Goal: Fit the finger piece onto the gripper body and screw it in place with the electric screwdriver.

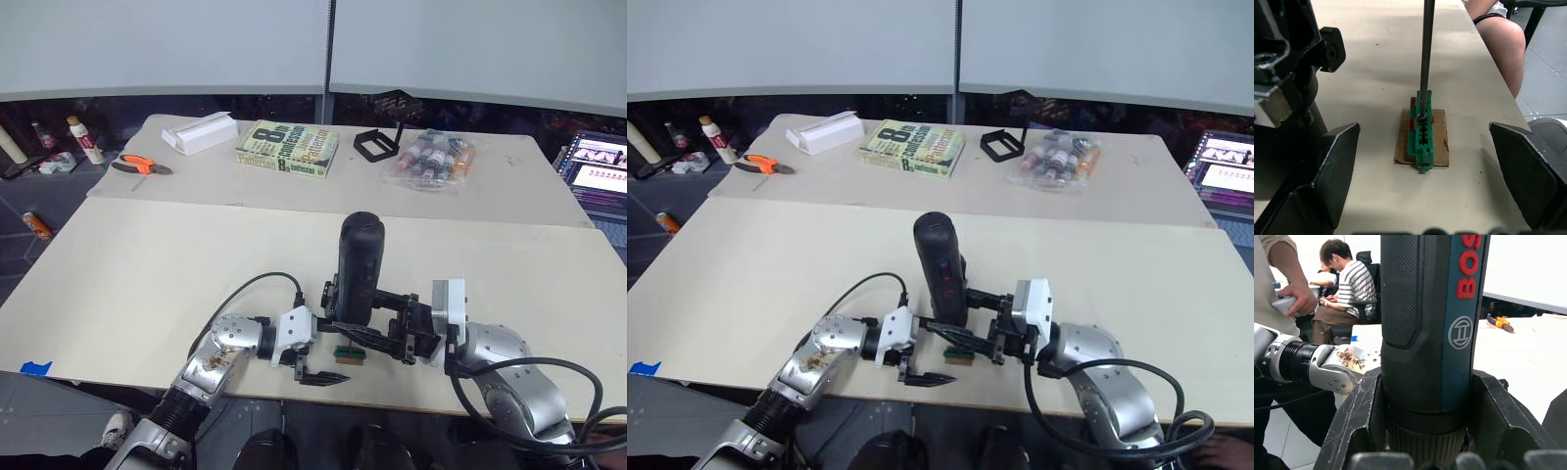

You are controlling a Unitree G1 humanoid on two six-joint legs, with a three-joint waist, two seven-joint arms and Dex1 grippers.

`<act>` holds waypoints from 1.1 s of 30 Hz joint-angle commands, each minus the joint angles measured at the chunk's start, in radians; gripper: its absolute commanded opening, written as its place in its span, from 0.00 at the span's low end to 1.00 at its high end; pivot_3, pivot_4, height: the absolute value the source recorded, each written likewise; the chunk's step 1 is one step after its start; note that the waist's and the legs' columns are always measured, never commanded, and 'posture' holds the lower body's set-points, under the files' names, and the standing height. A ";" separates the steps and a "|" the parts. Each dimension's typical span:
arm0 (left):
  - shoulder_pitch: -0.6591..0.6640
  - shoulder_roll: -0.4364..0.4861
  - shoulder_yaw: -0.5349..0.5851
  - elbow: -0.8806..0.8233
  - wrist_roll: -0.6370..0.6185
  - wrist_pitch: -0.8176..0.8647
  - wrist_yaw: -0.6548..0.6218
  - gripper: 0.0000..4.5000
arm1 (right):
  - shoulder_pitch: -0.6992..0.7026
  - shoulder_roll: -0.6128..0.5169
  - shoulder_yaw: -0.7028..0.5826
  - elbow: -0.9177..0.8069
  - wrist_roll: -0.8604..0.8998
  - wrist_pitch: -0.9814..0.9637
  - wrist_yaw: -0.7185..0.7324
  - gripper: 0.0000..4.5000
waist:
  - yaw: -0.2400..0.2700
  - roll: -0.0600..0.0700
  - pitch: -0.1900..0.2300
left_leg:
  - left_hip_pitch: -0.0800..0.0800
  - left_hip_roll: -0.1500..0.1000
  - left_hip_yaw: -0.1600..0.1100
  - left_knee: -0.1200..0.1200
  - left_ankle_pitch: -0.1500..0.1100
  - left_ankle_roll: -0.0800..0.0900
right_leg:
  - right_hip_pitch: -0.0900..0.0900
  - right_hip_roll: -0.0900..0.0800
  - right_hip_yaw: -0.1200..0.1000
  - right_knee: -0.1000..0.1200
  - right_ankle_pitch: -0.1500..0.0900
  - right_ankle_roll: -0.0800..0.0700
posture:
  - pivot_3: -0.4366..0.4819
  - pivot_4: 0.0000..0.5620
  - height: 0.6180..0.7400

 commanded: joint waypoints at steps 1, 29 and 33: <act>0.001 -0.006 -0.004 -0.009 -0.005 0.004 0.006 0.99 | 0.007 -0.006 -0.002 -0.009 0.003 0.006 -0.008 0.43 | 0.000 0.000 0.000 | 0.000 0.000 0.000 0.000 0.000 0.000 | 0.000 0.000 0.000 0.000 0.000 0.000 | 0.48 0.27 1.00; 0.089 0.116 0.212 -0.133 -0.246 0.018 -0.072 0.99 | -0.054 -0.104 -0.215 -0.162 0.250 0.085 -0.050 0.43 | -0.002 0.000 0.000 | -0.002 0.000 0.000 0.000 0.000 0.000 | -0.003 0.000 0.000 0.000 0.000 0.000 | 0.48 0.27 1.00; 0.154 0.180 0.327 -0.174 -0.306 0.011 -0.069 0.99 | -0.035 -0.159 -0.312 -0.171 0.305 0.104 -0.053 0.43 | -0.002 0.000 0.000 | -0.002 0.000 0.000 0.000 0.000 0.000 | -0.003 -0.001 0.000 0.000 0.000 0.000 | 0.48 0.27 1.00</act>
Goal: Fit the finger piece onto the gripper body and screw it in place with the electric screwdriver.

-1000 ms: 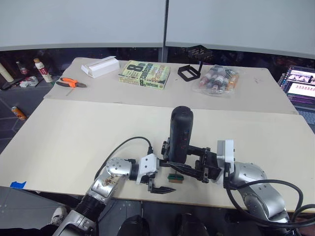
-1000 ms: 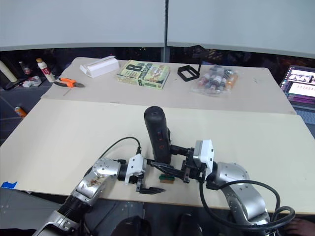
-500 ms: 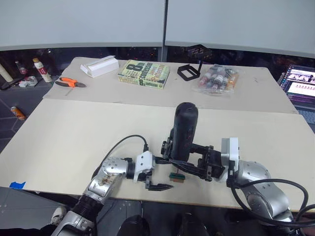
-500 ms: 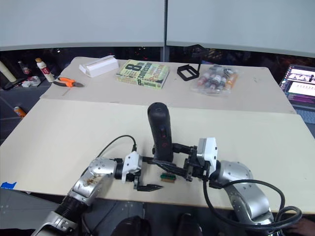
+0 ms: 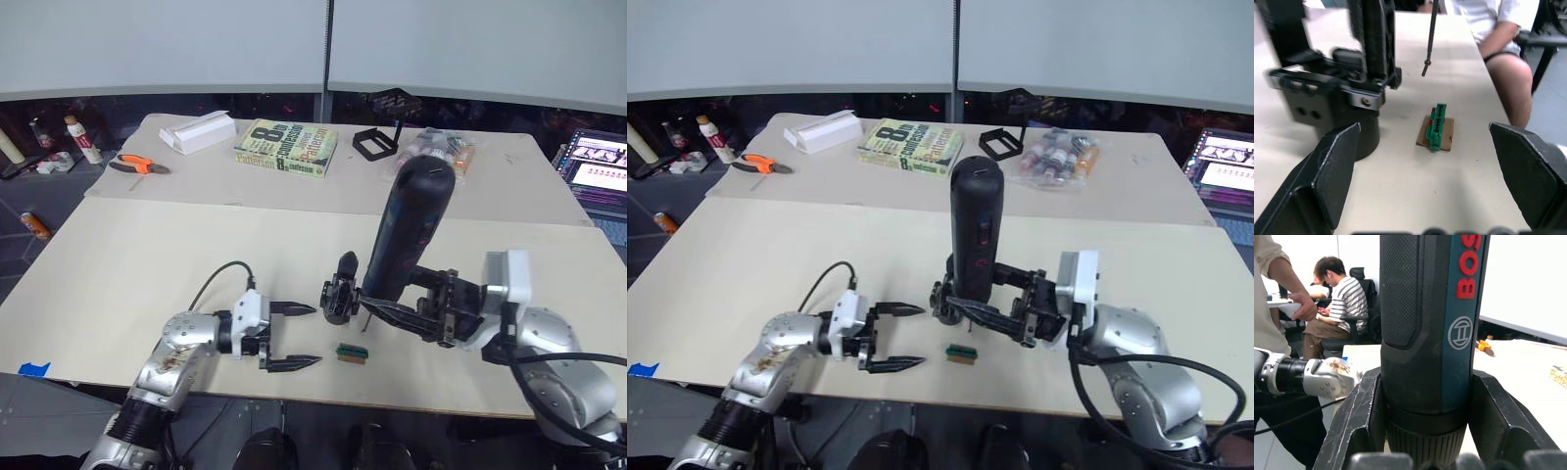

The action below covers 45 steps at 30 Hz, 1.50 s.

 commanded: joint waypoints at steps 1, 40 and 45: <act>0.041 0.045 0.105 -0.056 -0.064 -0.011 0.000 0.99 | 0.004 -0.038 -0.115 -0.053 0.080 0.006 -0.010 0.43 | 0.000 0.000 0.000 | 0.000 0.000 0.000 0.000 0.000 0.000 | 0.000 0.000 0.000 0.000 0.000 0.000 | 0.48 0.27 1.00; -0.153 -0.262 -0.152 0.186 0.275 0.011 0.348 0.99 | -0.093 -0.160 -0.221 -0.105 0.256 0.143 -0.118 0.43 | 0.003 -0.001 0.001 | -0.001 0.000 0.000 0.000 0.000 0.001 | 0.000 0.000 0.000 -0.001 0.001 0.000 | 0.48 0.27 1.00; -0.172 -0.283 -0.141 0.215 0.273 0.008 0.355 0.99 | -0.074 -0.162 -0.234 -0.104 0.251 0.136 -0.107 0.43 | 0.004 -0.001 0.001 | -0.001 0.000 0.000 0.000 0.000 0.001 | 0.000 0.000 0.000 -0.001 0.001 0.000 | 0.48 0.27 1.00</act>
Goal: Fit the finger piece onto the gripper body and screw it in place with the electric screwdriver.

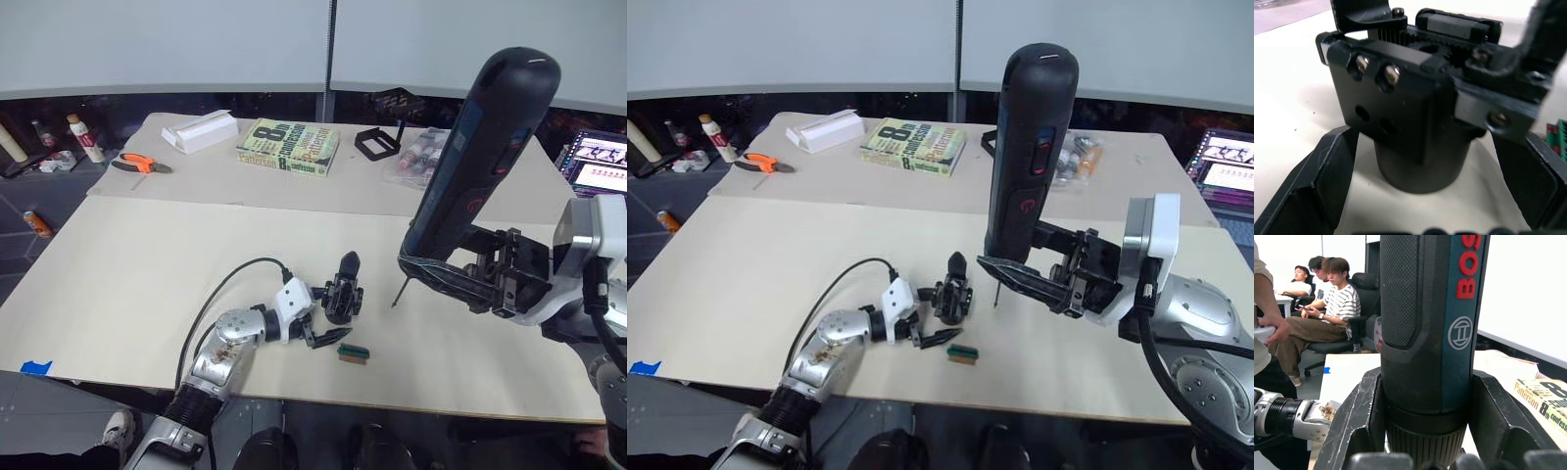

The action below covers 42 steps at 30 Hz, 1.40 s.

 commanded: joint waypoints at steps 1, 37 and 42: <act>-0.017 -0.012 -0.001 0.008 -0.004 -0.007 0.003 0.99 | 0.005 -0.013 -0.060 -0.039 0.020 -0.021 0.008 0.43 | 0.000 0.000 0.000 | 0.000 0.000 0.000 0.000 0.000 0.000 | 0.000 0.000 0.000 0.000 0.000 0.000 | 0.48 0.27 1.00; -0.299 -0.076 0.063 0.531 -0.048 -0.307 -0.322 0.52 | 0.047 -0.030 -0.095 -0.055 0.030 -0.016 0.016 0.43 | 0.001 -0.001 0.001 | -0.003 0.000 0.000 0.001 0.000 0.001 | -0.001 0.000 -0.001 -0.001 0.001 0.001 | 0.48 0.27 1.00; -0.271 -0.053 0.085 0.489 -0.057 -0.295 -0.332 0.99 | 0.056 -0.031 -0.100 -0.057 0.034 -0.013 0.017 0.43 | -0.001 -0.001 0.001 | -0.003 0.000 0.000 0.001 0.000 0.001 | -0.001 0.000 -0.001 -0.001 0.001 0.001 | 0.48 0.27 1.00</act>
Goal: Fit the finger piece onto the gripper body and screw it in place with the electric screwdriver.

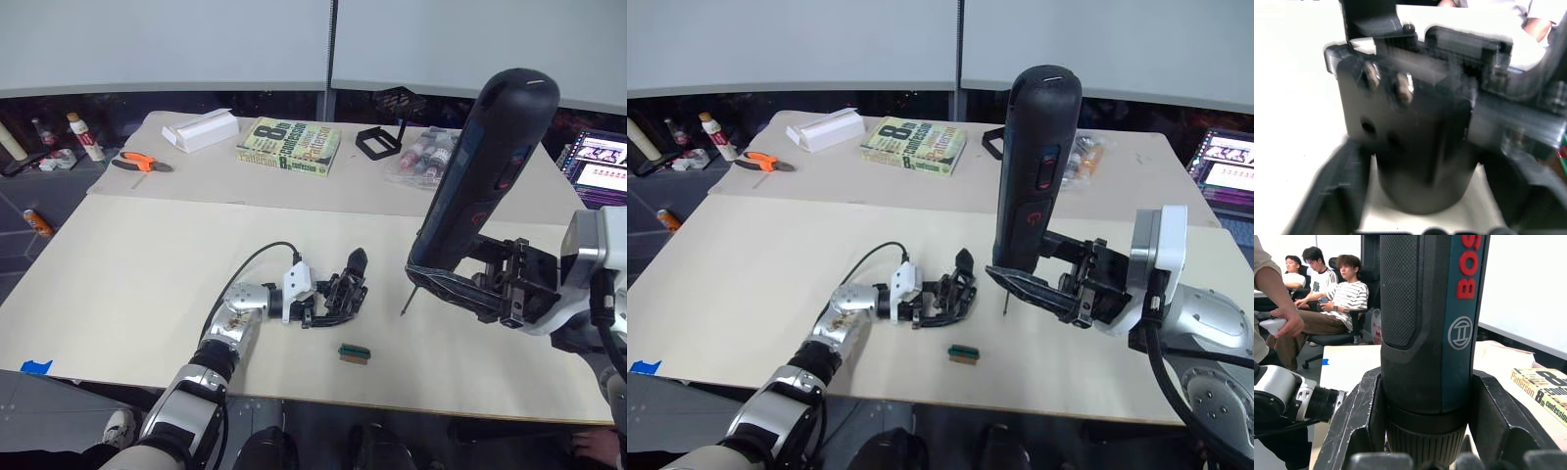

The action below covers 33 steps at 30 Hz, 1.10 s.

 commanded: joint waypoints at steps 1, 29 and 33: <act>0.021 0.020 0.020 -0.055 -0.021 0.010 -0.017 0.99 | -0.005 -0.013 -0.050 -0.034 0.034 -0.013 0.003 0.43 | -0.003 0.000 0.000 | 0.000 0.000 0.000 0.000 0.000 0.000 | 0.000 0.000 0.000 0.000 0.000 0.000 | 0.48 0.27 1.00; 0.210 0.030 -0.030 -0.412 0.049 0.225 0.277 0.99 | -0.092 -0.004 0.018 0.027 0.021 -0.007 0.067 0.43 | -0.001 0.000 0.000 | 0.001 0.000 0.000 0.000 0.000 0.000 | 0.000 0.000 0.000 0.001 0.000 0.000 | 0.48 0.27 1.00; 0.185 0.009 -0.040 -0.369 0.058 0.204 0.274 0.99 | -0.092 0.000 0.019 0.017 0.019 -0.007 0.056 0.43 | 0.001 0.000 0.000 | 0.001 0.000 0.000 0.000 0.000 0.000 | 0.001 0.000 0.000 0.000 0.000 0.000 | 0.48 0.27 1.00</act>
